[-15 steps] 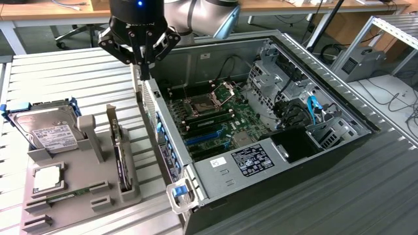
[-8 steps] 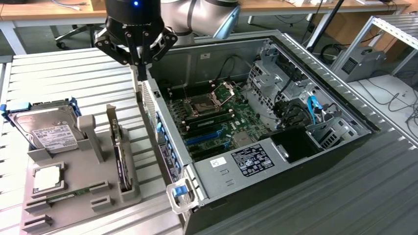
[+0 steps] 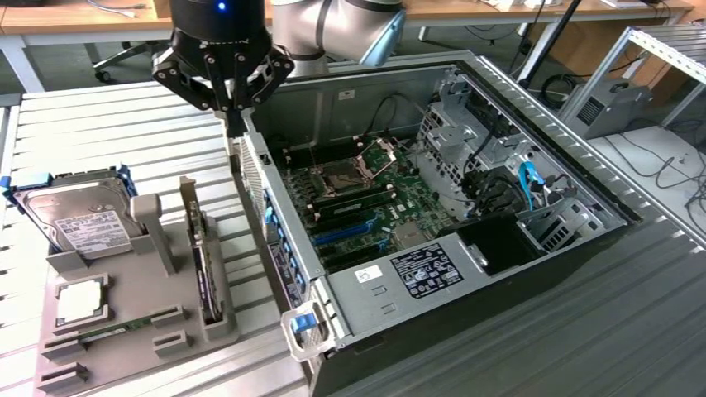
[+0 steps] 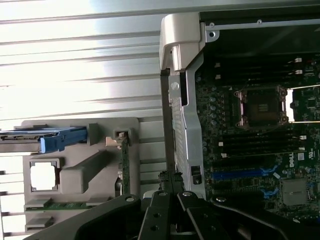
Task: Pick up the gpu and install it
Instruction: 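Reach for the gpu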
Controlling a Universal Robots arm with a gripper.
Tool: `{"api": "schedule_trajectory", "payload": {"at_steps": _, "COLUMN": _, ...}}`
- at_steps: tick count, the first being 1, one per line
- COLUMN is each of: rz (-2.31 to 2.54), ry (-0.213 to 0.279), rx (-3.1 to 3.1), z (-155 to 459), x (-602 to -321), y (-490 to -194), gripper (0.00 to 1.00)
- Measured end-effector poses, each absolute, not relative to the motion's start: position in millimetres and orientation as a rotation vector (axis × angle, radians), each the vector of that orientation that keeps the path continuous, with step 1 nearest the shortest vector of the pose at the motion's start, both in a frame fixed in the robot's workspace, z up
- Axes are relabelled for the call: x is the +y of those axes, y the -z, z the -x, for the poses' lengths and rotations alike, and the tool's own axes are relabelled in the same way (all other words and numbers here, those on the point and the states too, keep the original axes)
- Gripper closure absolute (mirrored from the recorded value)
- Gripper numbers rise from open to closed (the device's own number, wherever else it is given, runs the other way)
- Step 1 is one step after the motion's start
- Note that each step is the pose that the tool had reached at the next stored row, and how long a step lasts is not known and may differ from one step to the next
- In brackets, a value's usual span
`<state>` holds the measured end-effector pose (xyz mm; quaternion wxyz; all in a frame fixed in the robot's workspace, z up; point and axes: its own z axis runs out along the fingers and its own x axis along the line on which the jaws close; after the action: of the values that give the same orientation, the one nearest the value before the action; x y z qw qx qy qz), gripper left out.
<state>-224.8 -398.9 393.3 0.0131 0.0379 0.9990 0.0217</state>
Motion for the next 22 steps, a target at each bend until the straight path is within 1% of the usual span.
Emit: {"api": "schedule_trajectory", "payload": {"at_steps": 22, "rz": -0.118, "ry": -0.068, "rx": 3.112, "z": 242, "x": -399, "y": -393, "gripper": 0.89}}
